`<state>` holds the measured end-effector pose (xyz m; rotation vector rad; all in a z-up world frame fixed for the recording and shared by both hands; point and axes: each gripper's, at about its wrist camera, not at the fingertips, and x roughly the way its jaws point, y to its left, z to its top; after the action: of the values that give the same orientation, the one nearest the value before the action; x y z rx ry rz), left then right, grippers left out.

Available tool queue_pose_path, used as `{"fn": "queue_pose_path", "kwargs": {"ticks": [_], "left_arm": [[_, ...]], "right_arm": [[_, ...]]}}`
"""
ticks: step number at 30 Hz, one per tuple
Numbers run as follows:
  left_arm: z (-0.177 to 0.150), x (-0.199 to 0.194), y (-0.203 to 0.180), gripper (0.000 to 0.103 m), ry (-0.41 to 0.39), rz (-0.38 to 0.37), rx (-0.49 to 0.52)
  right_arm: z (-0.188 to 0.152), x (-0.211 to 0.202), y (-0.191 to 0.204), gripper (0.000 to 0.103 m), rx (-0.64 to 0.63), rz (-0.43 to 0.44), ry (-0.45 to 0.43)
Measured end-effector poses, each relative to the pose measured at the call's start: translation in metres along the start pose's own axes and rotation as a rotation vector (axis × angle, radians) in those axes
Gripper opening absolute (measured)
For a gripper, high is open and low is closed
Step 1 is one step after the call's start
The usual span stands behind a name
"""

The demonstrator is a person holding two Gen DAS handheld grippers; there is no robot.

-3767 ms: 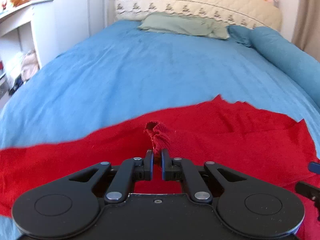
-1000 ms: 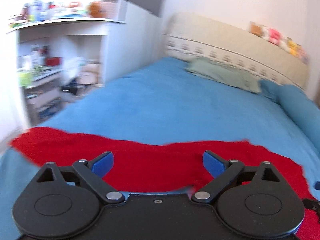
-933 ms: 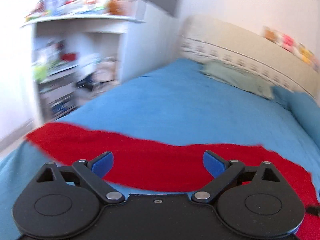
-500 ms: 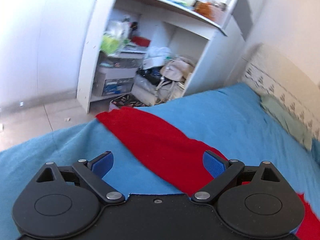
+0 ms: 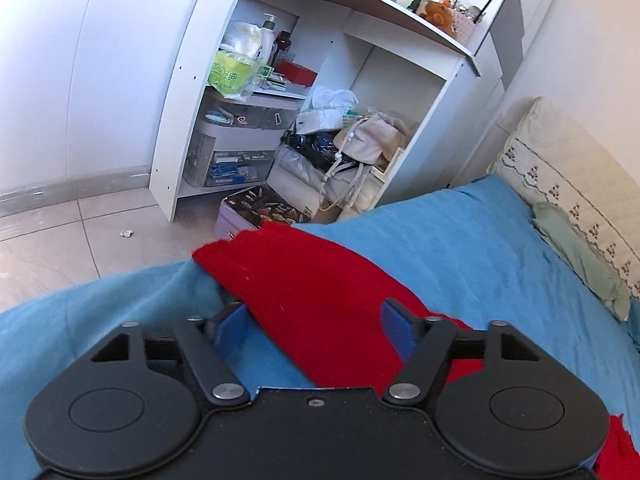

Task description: Fold small clothes

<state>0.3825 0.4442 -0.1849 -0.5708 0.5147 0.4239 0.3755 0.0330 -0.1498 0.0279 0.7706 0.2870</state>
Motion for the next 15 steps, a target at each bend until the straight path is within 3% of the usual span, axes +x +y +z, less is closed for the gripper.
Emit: {"fn": "queue_pose_path", "kwargs": {"ticks": [5, 8, 15], "left_arm": [[0.007, 0.009, 0.005, 0.03, 0.009, 0.042, -0.018], [0.01, 0.01, 0.008, 0.014, 0.007, 0.049, -0.04], [0.018, -0.004, -0.013, 0.006, -0.023, 0.052, 0.03]], "right_arm": [[0.004, 0.008, 0.0, 0.101, 0.019, -0.001, -0.009], [0.005, 0.011, 0.0, 0.101, 0.04, -0.001, -0.013], [0.005, 0.006, -0.006, 0.101, 0.075, 0.004, -0.023]]}}
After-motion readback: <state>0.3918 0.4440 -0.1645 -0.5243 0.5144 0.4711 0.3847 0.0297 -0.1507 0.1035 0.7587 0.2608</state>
